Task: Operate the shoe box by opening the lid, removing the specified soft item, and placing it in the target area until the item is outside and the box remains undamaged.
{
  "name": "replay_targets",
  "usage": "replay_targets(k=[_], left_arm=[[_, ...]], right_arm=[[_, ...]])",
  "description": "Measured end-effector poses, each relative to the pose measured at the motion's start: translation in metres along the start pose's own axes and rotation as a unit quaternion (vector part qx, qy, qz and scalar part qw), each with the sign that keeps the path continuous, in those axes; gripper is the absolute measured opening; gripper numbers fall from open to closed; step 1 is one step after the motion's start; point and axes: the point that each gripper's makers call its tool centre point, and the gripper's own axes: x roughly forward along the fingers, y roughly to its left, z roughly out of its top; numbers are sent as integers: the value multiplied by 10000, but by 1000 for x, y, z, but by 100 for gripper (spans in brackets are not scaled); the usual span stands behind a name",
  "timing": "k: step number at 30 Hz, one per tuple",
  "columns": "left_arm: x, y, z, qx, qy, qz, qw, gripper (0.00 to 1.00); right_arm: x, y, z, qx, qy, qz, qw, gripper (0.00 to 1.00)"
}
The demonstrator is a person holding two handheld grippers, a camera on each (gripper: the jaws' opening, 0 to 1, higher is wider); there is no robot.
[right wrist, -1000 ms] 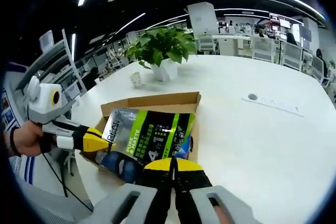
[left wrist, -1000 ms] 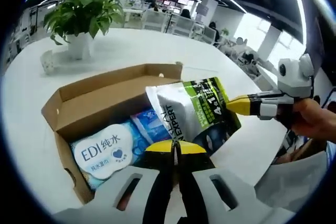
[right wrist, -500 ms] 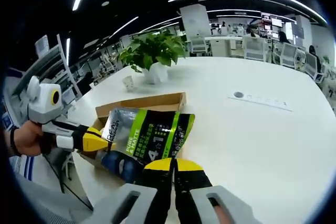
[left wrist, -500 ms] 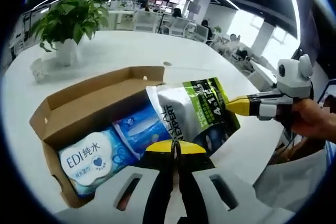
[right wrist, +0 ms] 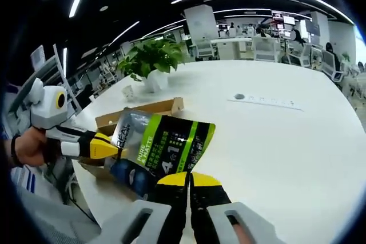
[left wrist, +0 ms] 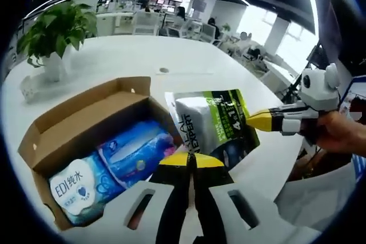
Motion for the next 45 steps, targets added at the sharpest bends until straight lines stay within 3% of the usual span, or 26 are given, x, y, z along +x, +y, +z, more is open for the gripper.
replay_targets(k=[13, 25, 33, 45], left_arm=[[34, -43, 1, 261, 189, -282, 9991, 0], [61, -67, -3, 354, 346, -356, 9981, 0], [78, -70, -2, 468, 446, -346, 9973, 0], [99, -60, 10, 631, 560, -298, 9960, 0]], right_arm=[[-25, -48, -13, 199, 28, -242, 9995, 0], [-32, -80, -23, 388, 117, -355, 9985, 0], [-28, -97, -23, 450, 166, -348, 9982, 0], [-8, -112, -18, 510, 232, -298, 9980, 0]])
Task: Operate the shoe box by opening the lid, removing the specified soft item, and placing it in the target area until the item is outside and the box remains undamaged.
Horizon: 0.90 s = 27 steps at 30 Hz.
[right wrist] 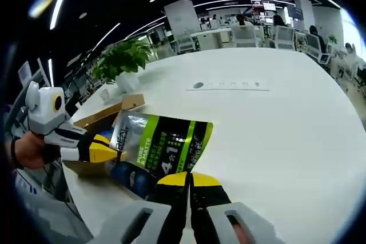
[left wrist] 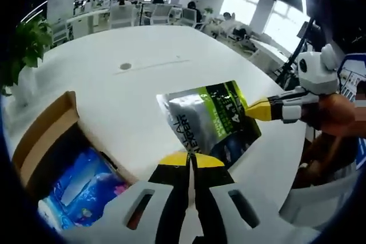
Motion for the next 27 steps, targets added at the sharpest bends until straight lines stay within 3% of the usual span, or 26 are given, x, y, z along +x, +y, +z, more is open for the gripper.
replay_targets(k=[27], left_arm=[[39, 25, 5, 967, 465, 35, 9942, 1]], right_arm=[[43, -19, -1, 92, 272, 38, 9996, 0]])
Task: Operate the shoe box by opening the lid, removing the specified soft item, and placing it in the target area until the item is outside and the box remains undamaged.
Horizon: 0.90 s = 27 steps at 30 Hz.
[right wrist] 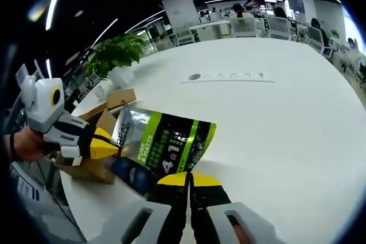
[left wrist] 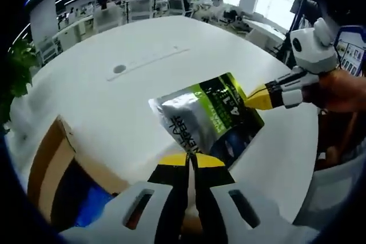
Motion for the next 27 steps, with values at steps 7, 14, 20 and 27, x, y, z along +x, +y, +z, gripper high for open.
replay_targets(k=[7, 14, 20, 27], left_arm=[[12, 0, -1, 181, 134, -30, 9997, 1], [20, -1, -5, 494, 271, -16, 9984, 2], [26, -1, -10, 799, 452, 14, 9958, 2], [34, -1, -15, 993, 689, 2, 9927, 3]], right_arm=[[6, -9, -2, 33, 79, -21, 10000, 0], [13, -12, -5, -10, 164, -47, 9999, 0], [20, -16, -5, -8, 218, -52, 9997, 0], [26, -19, -4, 30, 246, -50, 9997, 0]])
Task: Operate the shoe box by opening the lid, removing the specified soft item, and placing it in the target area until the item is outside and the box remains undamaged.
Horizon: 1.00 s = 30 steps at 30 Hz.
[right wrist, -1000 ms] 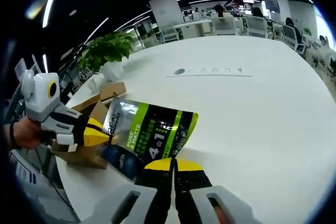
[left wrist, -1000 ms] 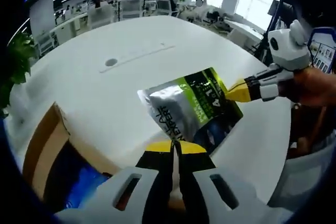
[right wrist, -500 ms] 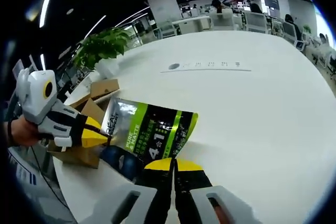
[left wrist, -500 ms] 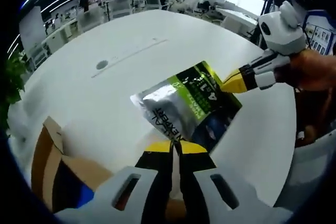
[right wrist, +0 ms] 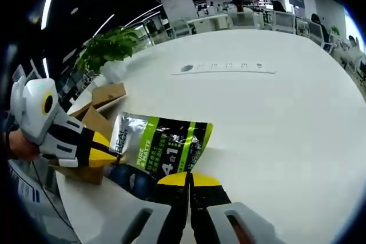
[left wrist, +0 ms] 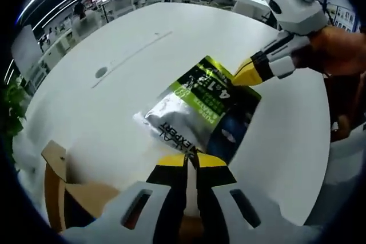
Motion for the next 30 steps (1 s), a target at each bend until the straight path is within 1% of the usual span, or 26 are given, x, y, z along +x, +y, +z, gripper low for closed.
replay_targets(k=[7, 8, 11, 20, 25, 30], left_arm=[[7, 1, -6, 44, 288, -22, 9996, 3], [9, 1, -8, 124, 376, -26, 9992, 3], [11, 0, -10, 216, 490, -30, 9986, 3], [16, 0, -13, 215, 596, -53, 9980, 3], [20, 0, -16, 235, 701, -50, 9973, 3], [20, 1, -17, 222, 751, -42, 9969, 4]], right_arm=[[7, 0, -4, -18, 109, -10, 9999, 0], [7, 0, -5, -18, 127, -7, 9999, 0], [7, 2, -5, -20, 157, 1, 9999, 0], [6, 3, -10, 44, 252, 0, 9997, 0], [8, 2, -14, 37, 311, -26, 9995, 0], [10, 0, -14, 62, 330, -41, 9994, 0]])
